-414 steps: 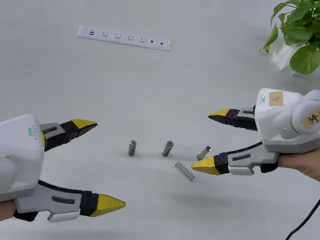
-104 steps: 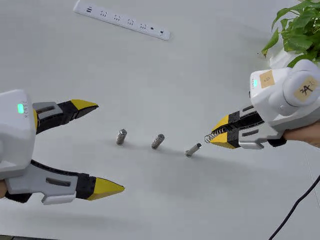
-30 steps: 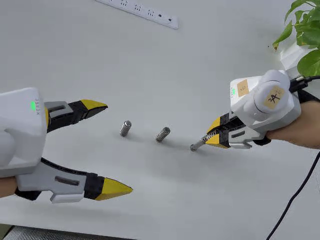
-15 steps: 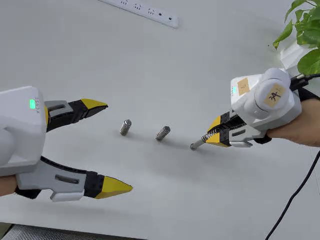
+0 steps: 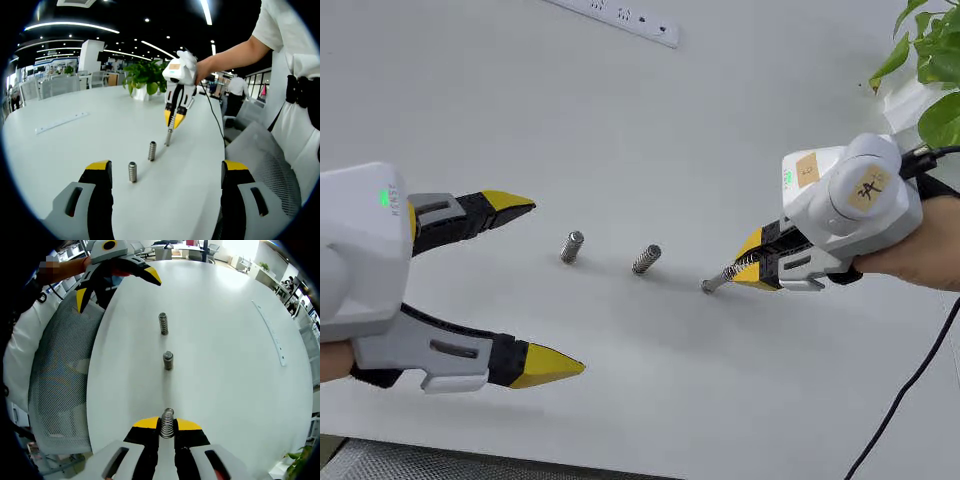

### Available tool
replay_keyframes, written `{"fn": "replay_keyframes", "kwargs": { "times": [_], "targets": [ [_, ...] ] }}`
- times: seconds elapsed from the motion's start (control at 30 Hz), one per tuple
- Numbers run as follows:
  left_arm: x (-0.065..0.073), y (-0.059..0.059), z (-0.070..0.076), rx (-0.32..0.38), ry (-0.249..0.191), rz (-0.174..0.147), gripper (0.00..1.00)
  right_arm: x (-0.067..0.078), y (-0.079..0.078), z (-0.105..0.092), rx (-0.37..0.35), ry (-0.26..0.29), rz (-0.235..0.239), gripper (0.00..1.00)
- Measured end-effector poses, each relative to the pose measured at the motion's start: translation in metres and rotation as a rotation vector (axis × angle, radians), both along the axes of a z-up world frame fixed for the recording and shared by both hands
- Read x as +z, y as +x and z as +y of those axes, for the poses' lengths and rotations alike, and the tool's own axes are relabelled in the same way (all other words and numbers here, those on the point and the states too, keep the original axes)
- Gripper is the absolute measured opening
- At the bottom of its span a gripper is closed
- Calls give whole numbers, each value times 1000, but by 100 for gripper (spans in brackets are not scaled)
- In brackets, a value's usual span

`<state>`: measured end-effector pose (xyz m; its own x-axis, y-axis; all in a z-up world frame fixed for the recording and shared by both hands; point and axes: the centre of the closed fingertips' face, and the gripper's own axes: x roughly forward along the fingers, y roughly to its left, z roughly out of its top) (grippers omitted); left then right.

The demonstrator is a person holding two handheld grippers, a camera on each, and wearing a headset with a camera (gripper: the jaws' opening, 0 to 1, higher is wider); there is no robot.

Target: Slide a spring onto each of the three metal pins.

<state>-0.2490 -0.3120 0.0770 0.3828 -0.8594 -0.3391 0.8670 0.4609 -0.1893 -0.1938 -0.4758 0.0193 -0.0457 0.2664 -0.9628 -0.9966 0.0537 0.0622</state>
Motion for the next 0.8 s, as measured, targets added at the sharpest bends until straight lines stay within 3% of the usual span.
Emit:
{"fn": "replay_keyframes", "kwargs": {
  "times": [0.8],
  "targets": [
    [-2,-1,1,0,1,6,88,-14,-3,2,21,-19,5,8]
  ]
}}
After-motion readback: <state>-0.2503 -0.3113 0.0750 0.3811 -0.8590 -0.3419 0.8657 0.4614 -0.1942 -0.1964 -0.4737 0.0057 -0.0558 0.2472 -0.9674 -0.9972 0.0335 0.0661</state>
